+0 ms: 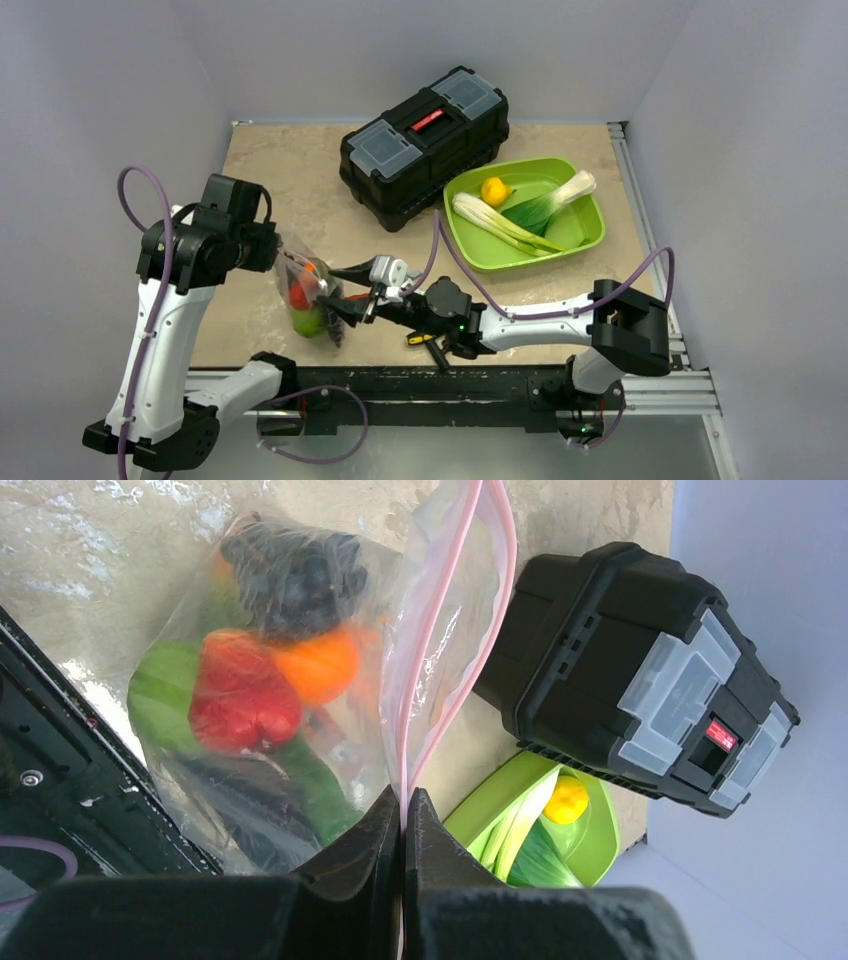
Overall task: Place the food in the zip-top bag and seal the zipper
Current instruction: Adjust the zipper food storage bag at the center of the board.
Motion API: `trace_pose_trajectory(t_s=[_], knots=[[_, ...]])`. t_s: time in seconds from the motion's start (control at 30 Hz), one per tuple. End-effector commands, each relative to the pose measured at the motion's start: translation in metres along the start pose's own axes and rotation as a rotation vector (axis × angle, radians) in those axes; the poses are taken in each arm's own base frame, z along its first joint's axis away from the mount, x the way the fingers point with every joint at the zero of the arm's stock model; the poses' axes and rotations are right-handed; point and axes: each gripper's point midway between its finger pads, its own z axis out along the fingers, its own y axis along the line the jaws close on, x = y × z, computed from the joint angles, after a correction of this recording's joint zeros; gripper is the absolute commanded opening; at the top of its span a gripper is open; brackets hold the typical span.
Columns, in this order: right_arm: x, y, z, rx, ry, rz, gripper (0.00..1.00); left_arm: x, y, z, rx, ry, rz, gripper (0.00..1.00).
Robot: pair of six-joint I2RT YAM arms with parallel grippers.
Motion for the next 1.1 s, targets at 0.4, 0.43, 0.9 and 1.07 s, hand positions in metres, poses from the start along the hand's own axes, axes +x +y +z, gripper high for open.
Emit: trace_pose_trajectory(t_s=[0.4,0.43,0.9,1.07], knots=[[-0.013,-0.022,0.001,-0.156,0.015,0.017,0.0,-0.014,-0.028,-0.018,0.454,-0.153,0.637,0.8],[-0.011,-0.024,0.0,-0.199,0.028,0.039,0.0,-0.013,-0.027,-0.024,0.513,-0.171,0.735,0.83],[-0.027,-0.025,0.007,-0.559,0.151,0.12,0.0,0.065,-0.074,-0.107,1.253,-0.061,1.364,0.84],[-0.049,-0.026,0.002,-0.624,0.123,0.138,0.0,0.077,-0.069,-0.095,1.237,0.035,1.38,0.84]])
